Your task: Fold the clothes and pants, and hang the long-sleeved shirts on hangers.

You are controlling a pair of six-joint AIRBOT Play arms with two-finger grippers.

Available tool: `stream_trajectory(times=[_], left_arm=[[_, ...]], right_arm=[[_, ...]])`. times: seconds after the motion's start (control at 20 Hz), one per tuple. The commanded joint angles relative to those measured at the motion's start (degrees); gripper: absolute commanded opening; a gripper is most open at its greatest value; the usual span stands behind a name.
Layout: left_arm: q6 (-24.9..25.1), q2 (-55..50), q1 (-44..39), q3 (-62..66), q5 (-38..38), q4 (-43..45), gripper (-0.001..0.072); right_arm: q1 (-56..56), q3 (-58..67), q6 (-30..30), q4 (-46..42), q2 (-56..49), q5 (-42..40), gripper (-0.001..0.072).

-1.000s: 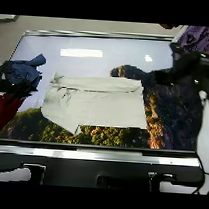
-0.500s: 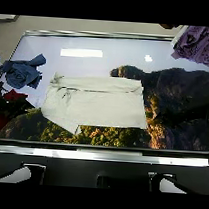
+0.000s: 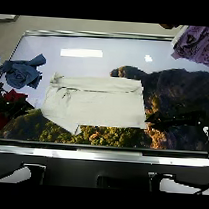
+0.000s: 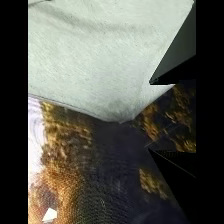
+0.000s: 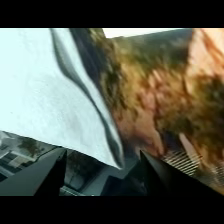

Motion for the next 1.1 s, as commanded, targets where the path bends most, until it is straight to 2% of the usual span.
stream_trajectory(times=[0.0,0.15,0.2,0.25,0.3,0.35,0.45,0.7,0.8,0.95,1.05], left_arm=[[0.0,0.04,0.07,-0.04,-0.11,0.02,0.0463],[-2.75,0.04,0.07,-0.04,-0.61,0.02,0.0463],[-3.45,0.04,0.09,-0.04,-0.85,0.02,0.0464],[-3.43,0.04,0.17,-0.04,-1.09,0.02,0.0464],[-3.26,0.04,0.5,-0.04,-0.98,0.02,0.0465],[-3.13,0.04,1.01,-0.11,-0.55,0.02,0.0474],[-0.52,0.02,2.23,-0.48,1.05,-1.53,0.0474],[13.27,-2.64,3.02,-5.62,5.33,-13.03,0.0474],[17.07,-5.07,2.95,-7.06,6.56,-16.68,0.0473],[20.59,-8.31,2.73,-7.17,6.6,-19.85,0.0472],[20.81,-9.62,2.54,-7.17,7.28,-19.74,0.0472]], right_arm=[[1.05,-0.2,-2.67,2.36,-2.27,0.63,0.0538],[5.11,-0.2,-3.06,1.9,-3.15,1.68,0.0529],[6.25,-0.17,-2.82,1.92,-3.21,1.9,0.0446],[6.91,-0.17,-2.82,1.97,-3.19,1.75,0.0299],[6.97,-0.17,-2.67,1.97,-3.04,1.64,0.0098],[6.71,-0.17,-2.6,1.95,-2.56,1.73,0.0033],[6.54,-0.17,-2.58,1.73,-0.55,2.47,0.0033],[6.54,-0.17,-2.4,0.44,4.61,2.03,0.0033],[6.54,-0.17,-1.4,0.46,5.42,1.42,0.0033],[6.58,-0.17,-0.63,0.5,5.6,0.22,0.0033],[6.58,-0.17,-0.44,0.5,5.6,-0.31,0.0033]])
